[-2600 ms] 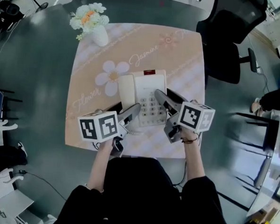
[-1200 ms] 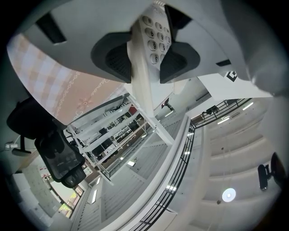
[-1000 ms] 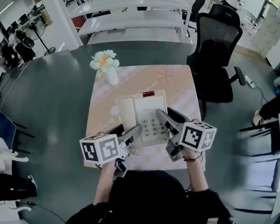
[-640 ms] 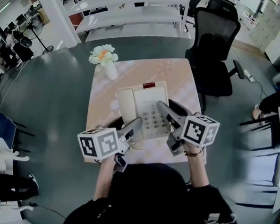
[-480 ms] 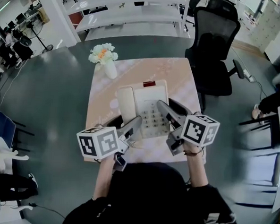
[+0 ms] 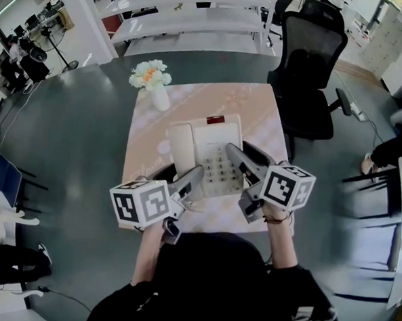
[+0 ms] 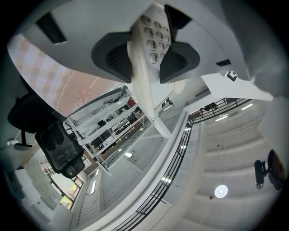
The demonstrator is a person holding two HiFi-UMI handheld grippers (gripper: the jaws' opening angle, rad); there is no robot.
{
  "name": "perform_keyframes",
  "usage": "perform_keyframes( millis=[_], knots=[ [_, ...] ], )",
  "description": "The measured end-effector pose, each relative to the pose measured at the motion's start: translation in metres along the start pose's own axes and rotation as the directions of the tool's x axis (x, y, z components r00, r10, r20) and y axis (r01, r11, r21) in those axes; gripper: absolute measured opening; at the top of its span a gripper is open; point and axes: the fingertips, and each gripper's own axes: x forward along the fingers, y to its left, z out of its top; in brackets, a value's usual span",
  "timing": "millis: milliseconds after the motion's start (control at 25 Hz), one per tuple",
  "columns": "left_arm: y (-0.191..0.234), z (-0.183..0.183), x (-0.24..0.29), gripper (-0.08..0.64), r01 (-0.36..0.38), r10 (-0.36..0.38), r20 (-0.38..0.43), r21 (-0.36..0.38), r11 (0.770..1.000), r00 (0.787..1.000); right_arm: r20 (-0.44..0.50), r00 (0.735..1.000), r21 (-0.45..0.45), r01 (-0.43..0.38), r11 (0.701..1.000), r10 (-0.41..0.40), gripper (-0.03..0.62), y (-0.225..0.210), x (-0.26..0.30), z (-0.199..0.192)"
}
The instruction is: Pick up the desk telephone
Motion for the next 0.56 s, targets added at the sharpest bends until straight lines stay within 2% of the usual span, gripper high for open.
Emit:
perform_keyframes(
  millis=[160, 360, 560],
  knots=[
    [0.0003, -0.0010, 0.0003, 0.305, -0.001, 0.001, 0.000, 0.000, 1.000, 1.000, -0.006, 0.999, 0.005, 0.035, 0.999, -0.035, 0.183, -0.0054, -0.0032, -0.0018],
    [-0.0001, -0.0011, 0.0025, 0.305, 0.002, -0.002, -0.002, 0.001, 1.000, 1.000, 0.014, 1.000, -0.009, -0.023, 1.000, 0.023, 0.183, 0.0012, 0.0010, 0.0014],
    [-0.0023, -0.0031, 0.0047, 0.305, 0.002, -0.002, -0.006, -0.002, 1.000, 1.000, 0.015, 1.000, -0.006, -0.016, 1.000, 0.016, 0.183, -0.0015, -0.0019, 0.0010]
  ],
)
